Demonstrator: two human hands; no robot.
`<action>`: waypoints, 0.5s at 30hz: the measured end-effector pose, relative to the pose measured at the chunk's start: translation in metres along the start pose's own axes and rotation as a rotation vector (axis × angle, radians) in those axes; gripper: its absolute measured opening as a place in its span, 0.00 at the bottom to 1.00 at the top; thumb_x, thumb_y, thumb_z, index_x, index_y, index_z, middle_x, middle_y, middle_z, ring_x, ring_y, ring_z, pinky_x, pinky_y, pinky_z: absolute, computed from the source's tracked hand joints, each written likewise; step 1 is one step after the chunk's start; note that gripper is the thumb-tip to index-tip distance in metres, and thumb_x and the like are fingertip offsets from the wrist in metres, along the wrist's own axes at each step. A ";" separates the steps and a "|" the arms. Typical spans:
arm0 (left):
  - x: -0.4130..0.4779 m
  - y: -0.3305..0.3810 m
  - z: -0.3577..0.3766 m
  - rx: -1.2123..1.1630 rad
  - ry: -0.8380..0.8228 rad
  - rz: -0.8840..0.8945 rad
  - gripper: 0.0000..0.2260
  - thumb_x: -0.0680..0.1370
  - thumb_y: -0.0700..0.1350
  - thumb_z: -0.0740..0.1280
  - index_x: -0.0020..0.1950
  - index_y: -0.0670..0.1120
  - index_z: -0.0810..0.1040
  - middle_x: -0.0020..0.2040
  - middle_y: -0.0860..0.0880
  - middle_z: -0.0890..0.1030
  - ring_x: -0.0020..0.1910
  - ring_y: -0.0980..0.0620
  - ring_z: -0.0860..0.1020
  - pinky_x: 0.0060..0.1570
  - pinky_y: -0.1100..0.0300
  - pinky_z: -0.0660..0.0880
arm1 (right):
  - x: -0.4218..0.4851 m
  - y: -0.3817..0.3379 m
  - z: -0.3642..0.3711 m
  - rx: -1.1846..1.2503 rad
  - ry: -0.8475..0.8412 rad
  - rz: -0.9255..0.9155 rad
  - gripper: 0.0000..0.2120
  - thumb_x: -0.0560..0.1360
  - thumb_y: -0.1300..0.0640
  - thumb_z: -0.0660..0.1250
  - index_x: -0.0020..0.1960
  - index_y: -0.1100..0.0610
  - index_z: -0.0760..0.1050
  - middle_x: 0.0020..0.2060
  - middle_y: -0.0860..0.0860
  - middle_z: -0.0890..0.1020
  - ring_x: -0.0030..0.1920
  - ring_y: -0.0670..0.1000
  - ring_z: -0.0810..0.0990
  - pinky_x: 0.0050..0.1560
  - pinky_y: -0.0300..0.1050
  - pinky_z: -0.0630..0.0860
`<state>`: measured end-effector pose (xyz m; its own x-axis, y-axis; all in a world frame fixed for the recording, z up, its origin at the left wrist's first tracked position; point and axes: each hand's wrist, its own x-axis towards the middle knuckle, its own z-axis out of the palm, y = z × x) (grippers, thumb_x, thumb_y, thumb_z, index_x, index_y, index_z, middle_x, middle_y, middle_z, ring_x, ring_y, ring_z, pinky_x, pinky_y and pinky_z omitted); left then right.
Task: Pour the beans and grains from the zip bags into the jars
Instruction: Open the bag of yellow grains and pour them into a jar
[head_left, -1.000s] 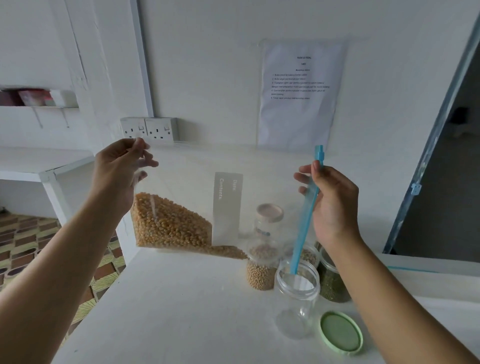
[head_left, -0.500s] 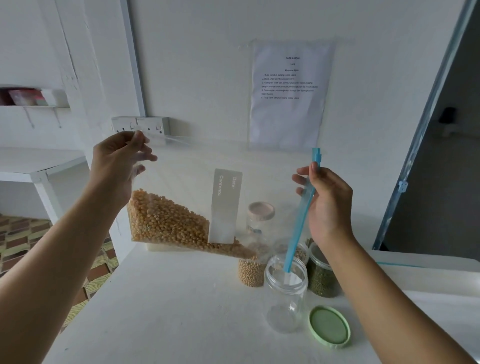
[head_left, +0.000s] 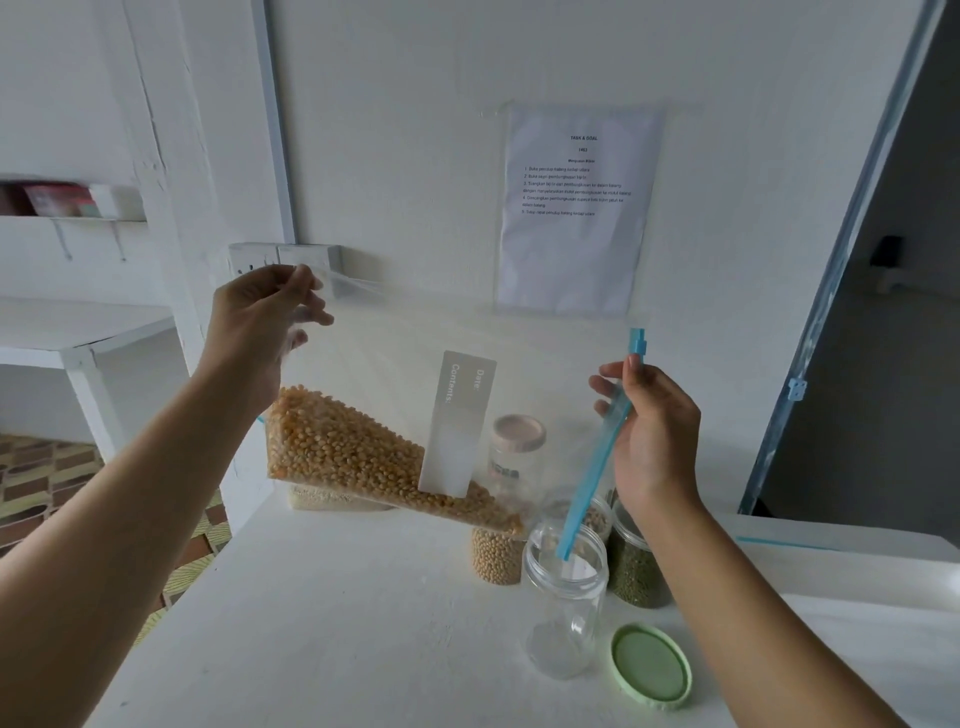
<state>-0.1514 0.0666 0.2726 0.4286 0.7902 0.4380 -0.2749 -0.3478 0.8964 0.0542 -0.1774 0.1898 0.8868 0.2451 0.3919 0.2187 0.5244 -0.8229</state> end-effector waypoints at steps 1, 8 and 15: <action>0.000 0.001 0.000 0.001 0.000 0.003 0.10 0.84 0.46 0.66 0.44 0.47 0.81 0.35 0.52 0.81 0.37 0.54 0.81 0.48 0.51 0.70 | 0.000 -0.001 0.000 -0.003 0.000 -0.003 0.12 0.83 0.55 0.64 0.44 0.56 0.81 0.40 0.47 0.86 0.46 0.50 0.85 0.48 0.46 0.76; 0.003 0.004 0.001 0.010 -0.010 0.002 0.09 0.83 0.47 0.67 0.44 0.47 0.82 0.36 0.51 0.81 0.39 0.52 0.81 0.50 0.50 0.71 | -0.003 -0.003 -0.001 -0.019 0.003 -0.009 0.12 0.84 0.55 0.64 0.45 0.56 0.81 0.40 0.47 0.86 0.47 0.51 0.86 0.48 0.46 0.77; 0.003 0.007 0.006 0.021 -0.016 -0.003 0.09 0.83 0.47 0.66 0.45 0.47 0.81 0.38 0.50 0.81 0.40 0.52 0.81 0.53 0.51 0.73 | -0.004 -0.001 -0.004 -0.008 0.019 0.010 0.12 0.83 0.55 0.64 0.45 0.57 0.81 0.40 0.48 0.86 0.47 0.51 0.86 0.49 0.47 0.77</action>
<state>-0.1466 0.0635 0.2813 0.4429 0.7832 0.4364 -0.2560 -0.3560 0.8987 0.0519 -0.1820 0.1879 0.8964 0.2351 0.3758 0.2129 0.5152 -0.8302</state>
